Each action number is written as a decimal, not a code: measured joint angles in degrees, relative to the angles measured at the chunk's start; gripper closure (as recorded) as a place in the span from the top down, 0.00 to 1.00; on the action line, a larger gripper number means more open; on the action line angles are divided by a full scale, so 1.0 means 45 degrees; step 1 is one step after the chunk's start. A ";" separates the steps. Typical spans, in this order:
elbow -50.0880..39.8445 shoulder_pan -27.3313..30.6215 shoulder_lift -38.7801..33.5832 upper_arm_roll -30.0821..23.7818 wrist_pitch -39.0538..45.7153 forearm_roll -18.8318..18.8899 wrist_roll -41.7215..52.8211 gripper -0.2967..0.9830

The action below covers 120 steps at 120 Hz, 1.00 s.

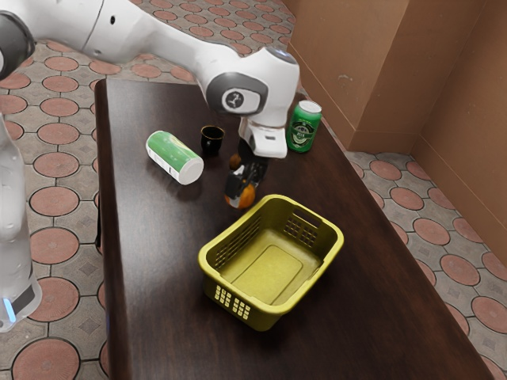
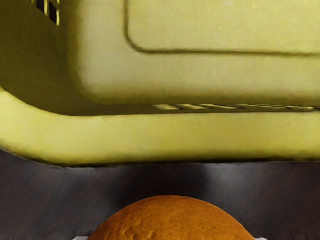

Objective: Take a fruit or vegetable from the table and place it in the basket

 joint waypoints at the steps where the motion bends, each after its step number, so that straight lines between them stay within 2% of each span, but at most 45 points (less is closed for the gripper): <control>1: 0.0057 0.0000 -0.0069 -0.0004 -0.0060 -0.0001 -0.0008 0.46; 21: 0.0960 0.0000 -0.0849 -0.0345 -0.1138 -0.0037 -0.0153 0.47; 47: 0.1479 -0.0024 -0.0981 -0.1942 -0.1879 -0.0166 -0.0356 0.45; 86: 0.1882 -0.0089 -0.0958 -0.3815 -0.2079 -0.0509 -0.0739 0.43; 120: 0.1912 -0.0114 -0.0784 -0.4436 -0.1863 -0.0577 -0.1077 0.41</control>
